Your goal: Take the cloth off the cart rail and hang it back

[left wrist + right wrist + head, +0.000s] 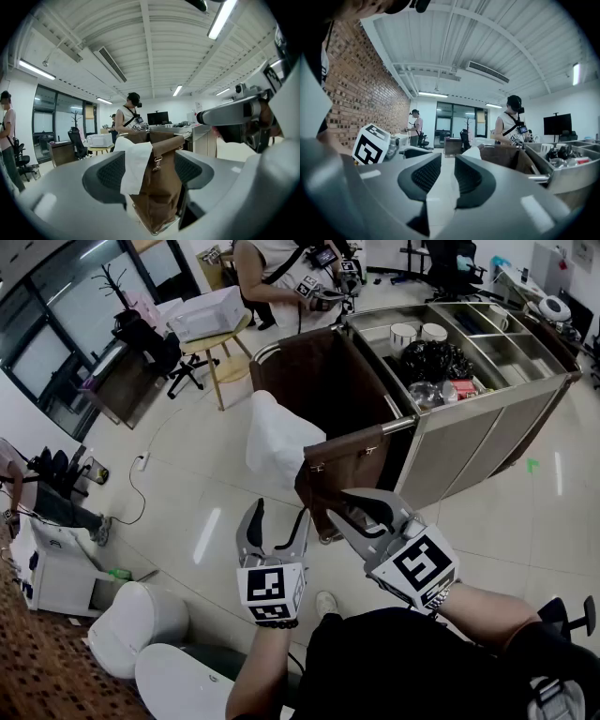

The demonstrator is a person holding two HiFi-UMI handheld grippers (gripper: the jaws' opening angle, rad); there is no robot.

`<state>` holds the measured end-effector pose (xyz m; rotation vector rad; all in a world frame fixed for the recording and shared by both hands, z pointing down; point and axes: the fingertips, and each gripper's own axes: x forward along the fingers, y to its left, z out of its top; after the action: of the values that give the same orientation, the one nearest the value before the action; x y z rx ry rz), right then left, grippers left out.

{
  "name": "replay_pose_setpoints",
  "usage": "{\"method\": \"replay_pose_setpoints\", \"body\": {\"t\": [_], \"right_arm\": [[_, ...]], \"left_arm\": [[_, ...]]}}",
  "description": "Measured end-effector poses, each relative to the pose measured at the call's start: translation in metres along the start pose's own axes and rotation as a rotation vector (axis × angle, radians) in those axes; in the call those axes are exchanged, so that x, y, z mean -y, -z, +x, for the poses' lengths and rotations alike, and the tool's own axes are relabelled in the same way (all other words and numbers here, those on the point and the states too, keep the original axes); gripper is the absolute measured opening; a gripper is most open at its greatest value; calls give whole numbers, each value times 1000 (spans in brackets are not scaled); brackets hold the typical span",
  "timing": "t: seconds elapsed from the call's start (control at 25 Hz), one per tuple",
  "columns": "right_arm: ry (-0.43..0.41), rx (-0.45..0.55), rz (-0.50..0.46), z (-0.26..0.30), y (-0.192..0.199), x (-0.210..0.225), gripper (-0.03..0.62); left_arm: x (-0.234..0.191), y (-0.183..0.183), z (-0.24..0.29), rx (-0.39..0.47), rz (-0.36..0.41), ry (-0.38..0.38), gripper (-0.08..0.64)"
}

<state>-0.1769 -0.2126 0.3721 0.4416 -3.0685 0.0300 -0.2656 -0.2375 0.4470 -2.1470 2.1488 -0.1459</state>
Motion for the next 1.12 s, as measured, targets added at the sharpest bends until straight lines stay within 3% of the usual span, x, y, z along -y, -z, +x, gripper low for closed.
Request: {"method": "replay_pose_setpoints", "body": {"t": [0.4,0.6,0.84,1.12], "right_arm": [[67,-52,14,69,10,26,89],[98,-80,34,91,18,42,89],[138,-130,38,155,-19,34,89],[170,-157,43,186,-20,36,89]], "left_arm": [[-64,84,74,-136,34,28,381],[-75,118,106,-190,55,59,402],[-141,113,128,-231,60,95,450],[-164,116,145,-223,39,163,456]]}}
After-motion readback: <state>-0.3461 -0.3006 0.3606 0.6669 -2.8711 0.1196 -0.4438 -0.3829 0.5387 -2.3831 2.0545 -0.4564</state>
